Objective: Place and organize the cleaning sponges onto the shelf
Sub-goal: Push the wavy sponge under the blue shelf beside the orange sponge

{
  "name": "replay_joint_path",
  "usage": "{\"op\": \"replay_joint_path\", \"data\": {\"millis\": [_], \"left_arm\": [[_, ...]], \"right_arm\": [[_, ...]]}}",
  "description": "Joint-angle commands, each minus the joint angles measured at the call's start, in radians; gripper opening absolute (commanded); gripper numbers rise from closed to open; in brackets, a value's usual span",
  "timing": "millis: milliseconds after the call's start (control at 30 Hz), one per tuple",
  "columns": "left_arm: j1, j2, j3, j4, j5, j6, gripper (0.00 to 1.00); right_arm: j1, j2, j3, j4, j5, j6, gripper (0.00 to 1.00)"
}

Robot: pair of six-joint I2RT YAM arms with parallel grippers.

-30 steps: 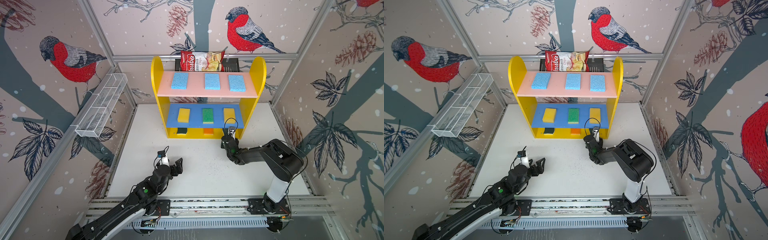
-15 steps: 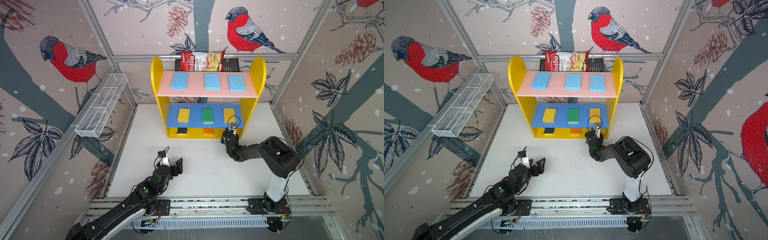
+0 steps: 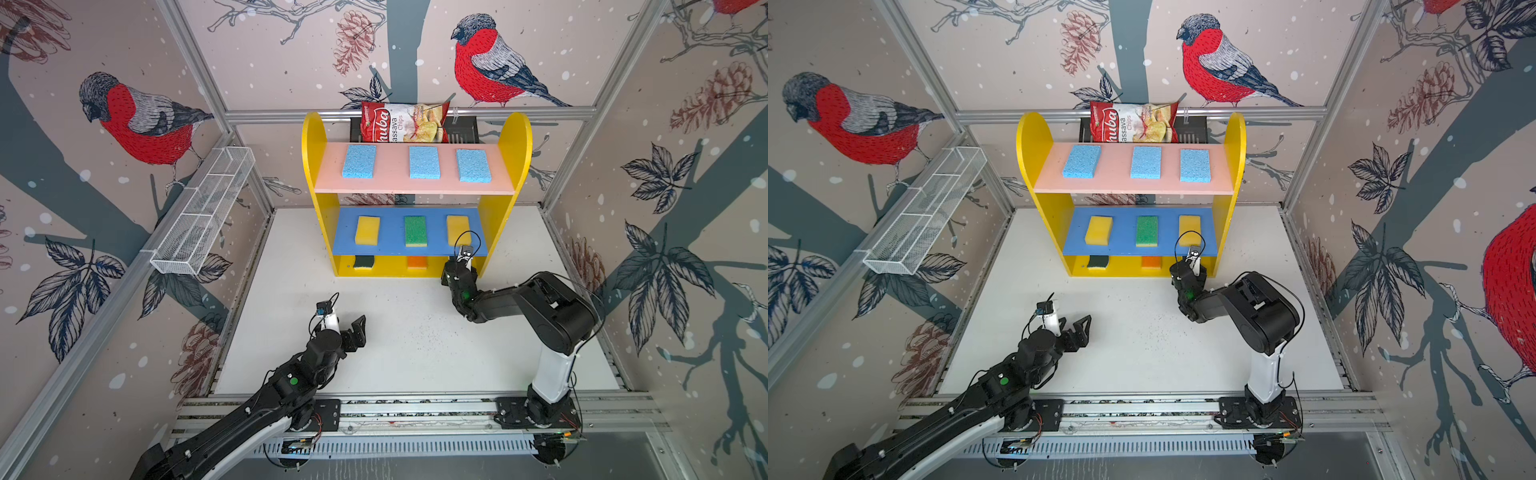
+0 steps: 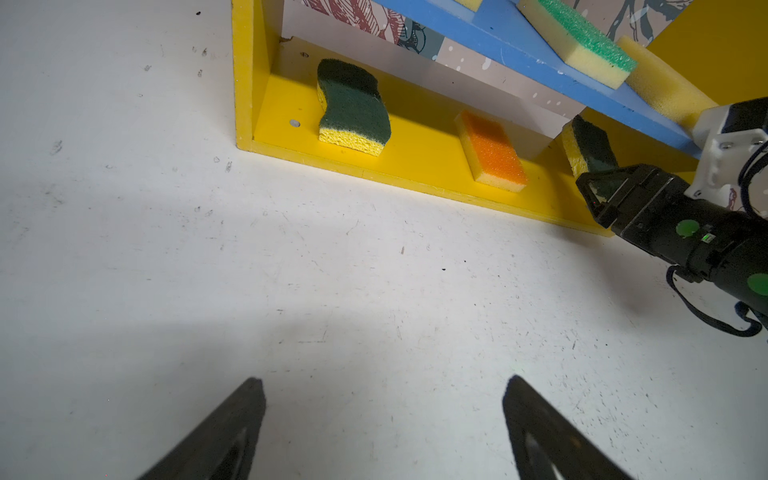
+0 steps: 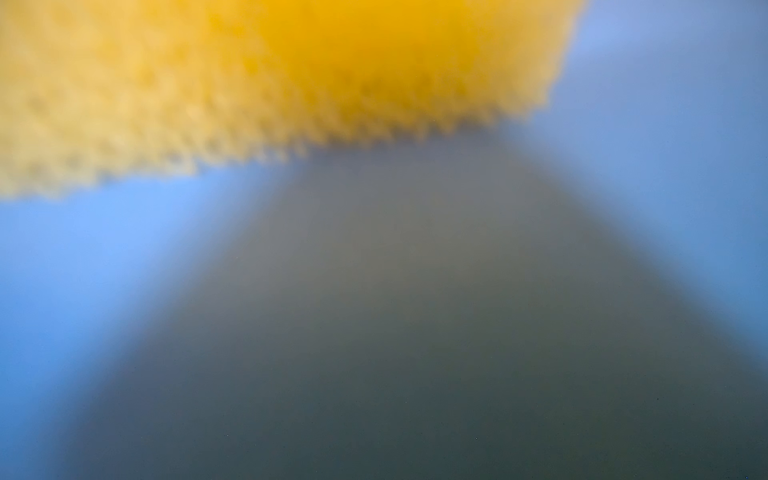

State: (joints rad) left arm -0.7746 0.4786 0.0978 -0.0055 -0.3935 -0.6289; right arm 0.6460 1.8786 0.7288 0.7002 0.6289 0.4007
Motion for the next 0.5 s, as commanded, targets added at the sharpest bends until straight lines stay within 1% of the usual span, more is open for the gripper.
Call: {"op": "replay_joint_path", "data": {"millis": [0, 333, 467], "left_arm": [[0.001, -0.002, 0.003, 0.046, -0.016, 0.006, 0.91], [0.001, -0.005, 0.004, 0.041, -0.022, 0.006, 0.9], [0.001, -0.004, 0.005, 0.043, -0.027, 0.005, 0.91]], "right_arm": [[0.001, 0.013, -0.011, -0.167, -0.035, 0.011, 0.61], [0.004, 0.029, -0.006, -0.201, -0.031, 0.015, 0.61], [0.007, 0.028, -0.012, -0.205, -0.025, 0.014, 0.63]]}}
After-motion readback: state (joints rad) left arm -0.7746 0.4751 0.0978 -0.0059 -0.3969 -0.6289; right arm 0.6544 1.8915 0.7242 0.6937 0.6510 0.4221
